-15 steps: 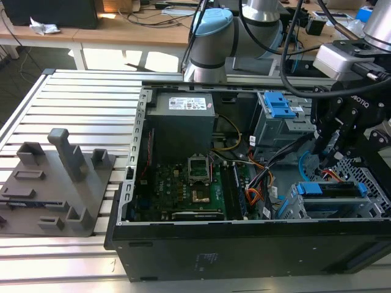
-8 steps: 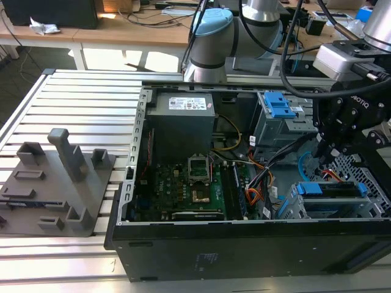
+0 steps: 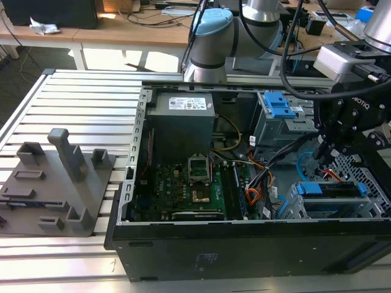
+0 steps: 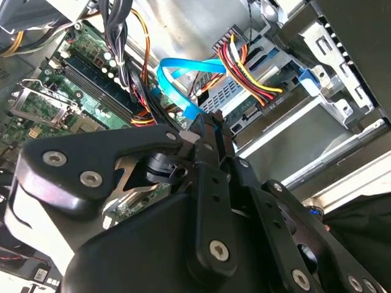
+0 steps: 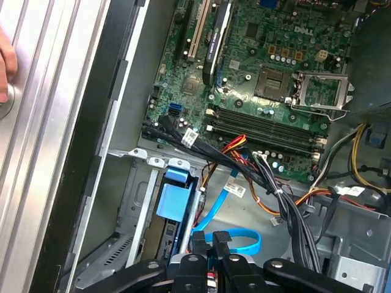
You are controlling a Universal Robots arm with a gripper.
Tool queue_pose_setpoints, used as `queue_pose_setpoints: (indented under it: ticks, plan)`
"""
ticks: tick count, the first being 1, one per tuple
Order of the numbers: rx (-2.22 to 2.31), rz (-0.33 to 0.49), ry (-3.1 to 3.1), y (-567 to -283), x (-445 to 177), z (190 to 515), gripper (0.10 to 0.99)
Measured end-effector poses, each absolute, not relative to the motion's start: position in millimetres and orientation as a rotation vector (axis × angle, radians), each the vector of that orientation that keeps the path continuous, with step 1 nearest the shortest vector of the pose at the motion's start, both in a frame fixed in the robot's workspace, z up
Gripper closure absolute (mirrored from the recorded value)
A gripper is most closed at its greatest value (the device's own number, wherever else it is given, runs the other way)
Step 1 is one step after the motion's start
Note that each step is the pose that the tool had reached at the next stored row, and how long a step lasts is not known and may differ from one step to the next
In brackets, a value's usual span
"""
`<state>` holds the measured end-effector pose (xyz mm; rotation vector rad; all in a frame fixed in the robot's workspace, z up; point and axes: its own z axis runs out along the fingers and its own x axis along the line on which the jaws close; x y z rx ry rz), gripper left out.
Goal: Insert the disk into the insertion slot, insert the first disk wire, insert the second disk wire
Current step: 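Insert the second disk wire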
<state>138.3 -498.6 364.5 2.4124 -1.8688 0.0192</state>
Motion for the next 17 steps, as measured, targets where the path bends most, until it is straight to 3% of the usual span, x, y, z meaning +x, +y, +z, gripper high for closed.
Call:
queue_pose_setpoints:
  ticks: [9, 17]
  plan:
    - [2.409, 0.024, -1.867, -539.5, 138.3, 363.8, 0.922]
    - [2.367, -0.001, -1.946, -545.7, 138.2, 359.9, 0.922]
